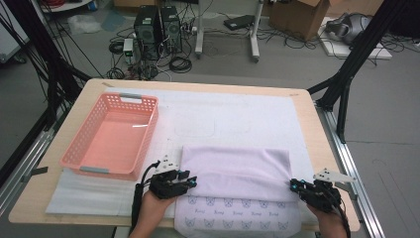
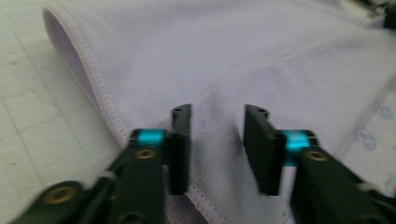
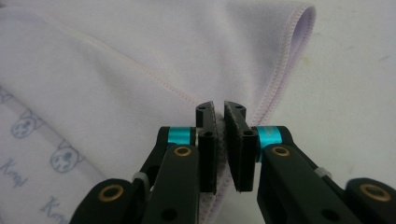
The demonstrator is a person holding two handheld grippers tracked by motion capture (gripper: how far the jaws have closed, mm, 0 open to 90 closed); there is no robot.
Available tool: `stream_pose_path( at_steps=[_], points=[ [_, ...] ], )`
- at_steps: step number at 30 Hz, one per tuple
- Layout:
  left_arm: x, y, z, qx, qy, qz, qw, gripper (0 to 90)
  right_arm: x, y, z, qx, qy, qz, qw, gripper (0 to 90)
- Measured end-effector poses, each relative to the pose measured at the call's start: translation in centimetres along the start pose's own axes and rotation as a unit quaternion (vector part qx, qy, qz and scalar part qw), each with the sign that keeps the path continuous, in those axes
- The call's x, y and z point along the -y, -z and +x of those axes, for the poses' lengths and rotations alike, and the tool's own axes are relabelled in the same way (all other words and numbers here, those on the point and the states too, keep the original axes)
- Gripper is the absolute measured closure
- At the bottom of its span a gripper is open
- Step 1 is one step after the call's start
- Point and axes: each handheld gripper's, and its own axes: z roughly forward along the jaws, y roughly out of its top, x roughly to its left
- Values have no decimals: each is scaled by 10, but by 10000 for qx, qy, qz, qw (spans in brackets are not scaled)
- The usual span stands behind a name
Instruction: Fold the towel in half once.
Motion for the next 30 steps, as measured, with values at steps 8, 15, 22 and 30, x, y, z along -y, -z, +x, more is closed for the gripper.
stream_pose_path(
  at_steps=[8, 15, 22, 30],
  points=[
    [0, 23, -5, 230, 4, -450, 9987, 864, 5, 18, -2, -300, -118, -258, 9991, 848],
    [13, 47, -16, 463, -18, -527, 9975, 862, 11, 33, 6, -456, -57, -292, 9985, 849],
    [30, 63, -27, 632, -166, -332, 9973, 865, 28, 49, 14, -612, 51, -203, 9979, 855],
    [42, 73, -35, 814, -211, -324, 9959, 767, 47, 62, 28, -772, 129, 66, 9969, 830]
  ],
)
